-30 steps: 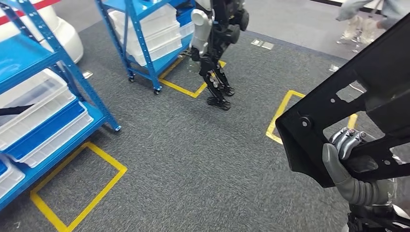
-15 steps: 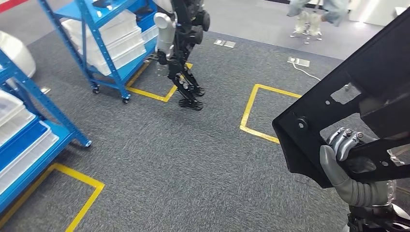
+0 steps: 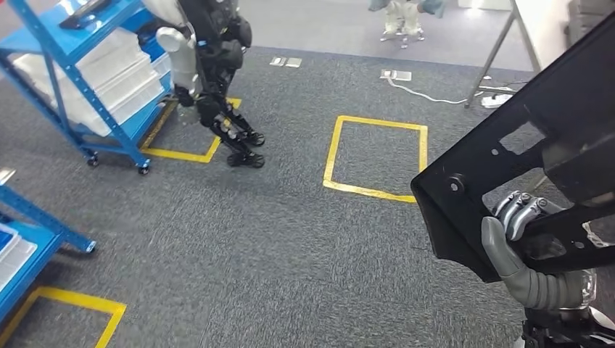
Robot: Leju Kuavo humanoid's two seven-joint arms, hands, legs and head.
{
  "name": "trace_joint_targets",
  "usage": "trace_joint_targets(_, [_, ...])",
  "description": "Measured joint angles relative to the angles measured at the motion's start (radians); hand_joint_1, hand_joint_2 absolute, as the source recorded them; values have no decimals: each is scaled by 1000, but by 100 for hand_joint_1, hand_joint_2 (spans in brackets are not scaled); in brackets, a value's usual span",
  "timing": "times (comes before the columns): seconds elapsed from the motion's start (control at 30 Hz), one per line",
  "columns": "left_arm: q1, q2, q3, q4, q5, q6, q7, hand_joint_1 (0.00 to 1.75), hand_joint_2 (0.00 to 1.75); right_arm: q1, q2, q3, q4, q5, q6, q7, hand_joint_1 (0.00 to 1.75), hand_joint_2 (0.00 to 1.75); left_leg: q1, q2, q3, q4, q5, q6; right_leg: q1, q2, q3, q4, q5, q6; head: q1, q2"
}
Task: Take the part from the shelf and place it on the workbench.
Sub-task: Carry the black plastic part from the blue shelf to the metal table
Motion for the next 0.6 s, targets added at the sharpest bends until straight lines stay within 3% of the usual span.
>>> trace_joint_targets(0.07, [-5,0,1,0,1,3,-1,0,175,-2,0,0,0,1,0,0,175,175,0,-20,-59,132,-51,-1,1,22,-4,0,2,-4,-1,0])
trace_joint_targets(0.1, [-7,0,1,0,1,5,-1,0,175,-2,0,0,0,1,0,0,175,175,0,-22,-69,155,-50,1,2,35,-4,0,3,-4,-1,0])
trace_joint_targets(0.13, [-8,0,1,0,0,5,-1,0,175,-2,0,0,0,1,0,0,175,175,0,-24,-61,137,-30,4,2,49,-4,0,5,-4,-1,0])
trace_joint_targets(0.17, [-7,0,1,0,0,5,0,0,175,-2,0,0,0,1,0,0,175,175,1,-33,-36,82,6,7,1,65,-4,0,6,-2,-1,0])
trace_joint_targets(0.23, [-1,0,1,0,-1,3,1,0,175,-2,0,0,0,2,0,0,175,175,3,-84,26,-65,78,15,0,94,-6,2,11,4,-1,0])
trace_joint_targets(0.27, [2,0,1,0,-1,2,1,0,175,-3,0,0,0,2,0,0,175,175,3,-107,44,-115,98,17,0,108,-10,2,15,10,-1,0])
trace_joint_targets(0.3, [4,0,1,0,-1,0,1,0,175,-3,0,0,0,2,0,0,175,175,2,-122,52,-141,105,19,-1,120,-15,1,19,17,-1,0])
trace_joint_targets(0.37, [4,-1,1,0,-1,-1,1,0,175,-2,0,0,-1,2,0,0,175,175,-1,-105,52,-148,108,25,-4,143,-23,-4,29,31,-1,0])
trace_joint_targets(0.43, [1,-2,1,0,-1,-1,1,0,175,-1,-1,0,-1,2,0,0,175,175,-2,-78,52,-156,119,39,-5,106,-37,18,14,38,0,0])
trace_joint_targets(0.5, [1,-2,1,0,1,0,1,0,175,-3,-3,-1,-1,3,0,1,175,175,-4,-50,49,-161,125,50,0,41,-83,125,-49,40,1,0])
trace_joint_targets(0.57, [5,-2,1,0,2,0,0,0,175,-3,-5,-1,-2,3,0,2,175,175,-9,-22,44,-160,127,54,2,21,-141,264,-114,43,2,0])
trace_joint_targets(0.6, [5,-2,1,0,2,0,0,0,175,-3,-5,-1,-2,3,0,3,175,175,-10,-8,42,-160,128,55,2,19,-152,298,-124,44,2,0])
